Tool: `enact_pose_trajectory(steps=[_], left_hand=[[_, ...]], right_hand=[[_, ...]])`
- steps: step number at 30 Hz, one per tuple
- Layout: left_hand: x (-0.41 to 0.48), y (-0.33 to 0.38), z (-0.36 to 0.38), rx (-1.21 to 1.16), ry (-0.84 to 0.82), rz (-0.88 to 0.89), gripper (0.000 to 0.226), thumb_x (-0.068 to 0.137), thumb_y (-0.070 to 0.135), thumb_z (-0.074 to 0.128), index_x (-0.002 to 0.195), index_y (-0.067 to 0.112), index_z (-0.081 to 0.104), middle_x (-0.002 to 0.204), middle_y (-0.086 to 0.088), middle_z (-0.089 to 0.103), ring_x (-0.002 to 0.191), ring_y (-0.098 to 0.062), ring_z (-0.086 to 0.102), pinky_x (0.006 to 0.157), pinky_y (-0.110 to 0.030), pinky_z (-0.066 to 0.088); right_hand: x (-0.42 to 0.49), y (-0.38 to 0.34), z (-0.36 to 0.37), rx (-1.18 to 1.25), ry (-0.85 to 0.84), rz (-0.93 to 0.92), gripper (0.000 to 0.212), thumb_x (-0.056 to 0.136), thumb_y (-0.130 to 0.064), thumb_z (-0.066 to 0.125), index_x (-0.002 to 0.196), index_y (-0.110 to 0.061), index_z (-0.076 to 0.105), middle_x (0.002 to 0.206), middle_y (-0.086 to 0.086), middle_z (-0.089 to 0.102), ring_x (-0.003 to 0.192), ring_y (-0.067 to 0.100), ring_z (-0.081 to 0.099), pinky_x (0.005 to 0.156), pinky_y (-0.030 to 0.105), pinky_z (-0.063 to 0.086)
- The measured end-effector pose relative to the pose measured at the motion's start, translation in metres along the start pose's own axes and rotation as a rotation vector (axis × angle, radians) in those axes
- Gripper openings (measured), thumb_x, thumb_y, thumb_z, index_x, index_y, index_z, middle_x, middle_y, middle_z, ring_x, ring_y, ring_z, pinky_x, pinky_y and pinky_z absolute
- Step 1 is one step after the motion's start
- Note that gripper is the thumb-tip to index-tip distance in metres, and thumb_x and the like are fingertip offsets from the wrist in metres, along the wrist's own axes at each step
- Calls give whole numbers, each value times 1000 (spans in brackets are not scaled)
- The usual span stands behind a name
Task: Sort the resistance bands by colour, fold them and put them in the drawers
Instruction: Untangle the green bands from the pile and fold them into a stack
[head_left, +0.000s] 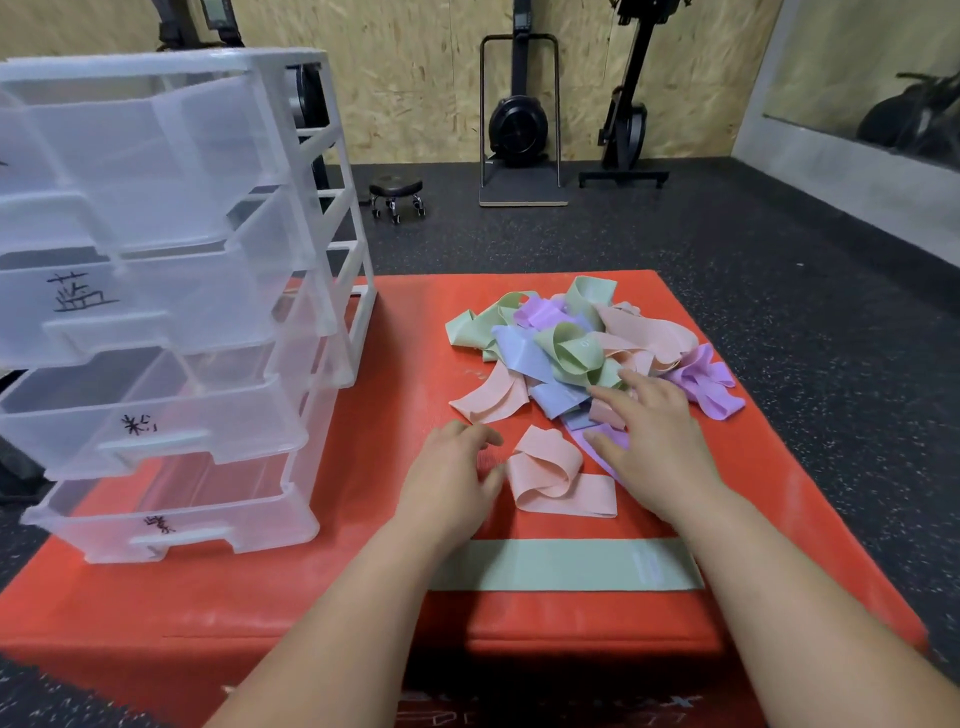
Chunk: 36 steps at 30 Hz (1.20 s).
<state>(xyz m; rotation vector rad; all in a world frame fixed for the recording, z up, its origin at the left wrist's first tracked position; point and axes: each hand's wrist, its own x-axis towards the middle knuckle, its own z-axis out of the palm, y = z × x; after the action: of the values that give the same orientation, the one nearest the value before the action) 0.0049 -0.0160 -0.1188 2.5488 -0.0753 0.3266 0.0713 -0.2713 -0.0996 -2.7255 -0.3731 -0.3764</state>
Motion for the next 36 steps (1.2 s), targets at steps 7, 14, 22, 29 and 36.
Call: enact_pose_trajectory(steps=[7, 14, 22, 29, 36], left_hand=[[21, 0, 12, -30, 26, 22, 29, 95, 30, 68, 123, 32, 68, 121, 10, 60, 117, -17, 55, 97, -37, 49], [21, 1, 7, -33, 2, 34, 28, 96, 29, 67, 124, 30, 69, 122, 8, 61, 119, -17, 53, 100, -36, 48], [5, 12, -2, -71, 5, 41, 25, 94, 30, 67, 118, 31, 70, 113, 12, 63, 109, -15, 59, 94, -40, 52], [-6, 26, -14, -241, 55, 57, 24, 95, 28, 72, 119, 32, 69, 113, 16, 66, 97, -4, 62, 86, -28, 51], [-15, 54, -16, -348, -2, 161, 41, 89, 48, 75, 127, 32, 68, 119, 18, 66, 104, -2, 64, 86, -20, 50]], right_hand=[[42, -6, 28, -116, -31, -26, 55, 96, -53, 59, 147, -33, 52, 164, -8, 36, 150, 30, 28, 114, 54, 39], [47, -9, 15, -45, 162, -89, 30, 84, -9, 71, 112, -20, 73, 113, -1, 72, 110, 30, 59, 87, 47, 53], [12, -12, -12, 107, 160, 1, 17, 84, -21, 78, 99, -27, 80, 103, -6, 76, 96, 20, 65, 80, 39, 54], [-12, -39, -49, 565, 362, 108, 24, 86, -7, 73, 101, -26, 73, 93, -16, 74, 84, -2, 69, 79, 17, 54], [-34, -59, -50, 995, 11, 142, 35, 88, 1, 77, 110, -26, 69, 95, 2, 76, 85, 13, 74, 78, 28, 62]])
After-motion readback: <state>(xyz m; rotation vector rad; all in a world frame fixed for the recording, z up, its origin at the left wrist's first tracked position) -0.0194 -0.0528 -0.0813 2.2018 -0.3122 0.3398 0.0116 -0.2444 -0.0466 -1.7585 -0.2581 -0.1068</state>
